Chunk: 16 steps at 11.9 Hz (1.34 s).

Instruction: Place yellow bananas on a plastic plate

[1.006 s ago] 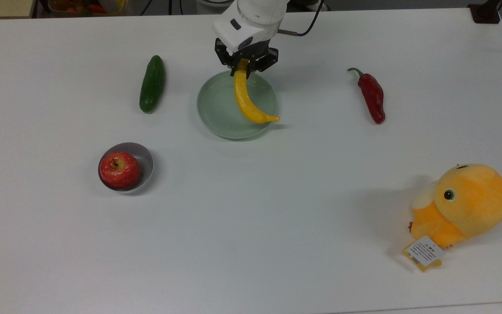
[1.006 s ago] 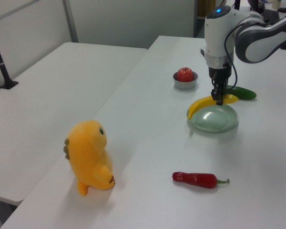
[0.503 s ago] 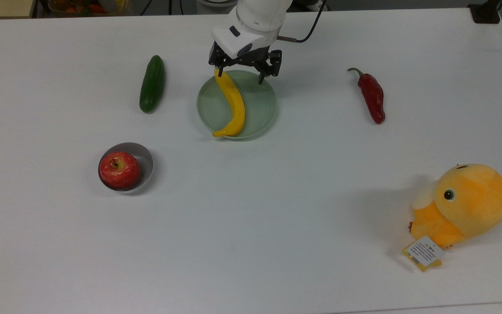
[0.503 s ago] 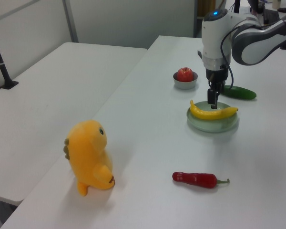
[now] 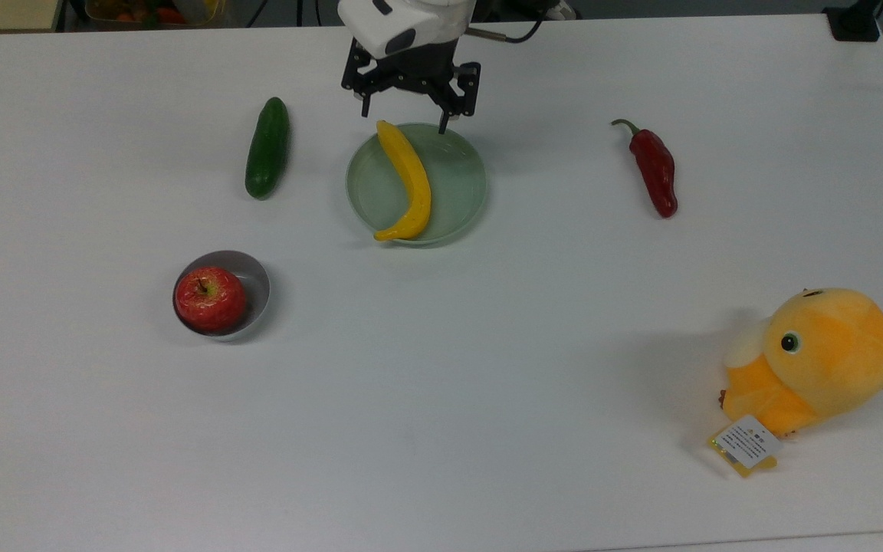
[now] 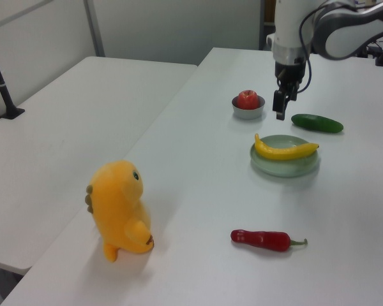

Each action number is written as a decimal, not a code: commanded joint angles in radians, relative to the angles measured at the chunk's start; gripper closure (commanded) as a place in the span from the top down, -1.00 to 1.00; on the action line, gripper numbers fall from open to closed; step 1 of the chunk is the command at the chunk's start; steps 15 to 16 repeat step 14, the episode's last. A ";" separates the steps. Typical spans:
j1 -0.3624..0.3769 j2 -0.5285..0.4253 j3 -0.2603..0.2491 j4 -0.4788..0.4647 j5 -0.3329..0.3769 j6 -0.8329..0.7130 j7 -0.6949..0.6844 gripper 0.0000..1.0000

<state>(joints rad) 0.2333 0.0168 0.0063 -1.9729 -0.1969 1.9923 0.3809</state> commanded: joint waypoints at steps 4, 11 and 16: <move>-0.060 -0.044 -0.081 0.098 0.180 -0.082 -0.088 1.00; -0.086 -0.020 -0.085 0.103 0.211 -0.070 -0.092 1.00; -0.087 -0.018 -0.085 0.103 0.211 -0.069 -0.093 1.00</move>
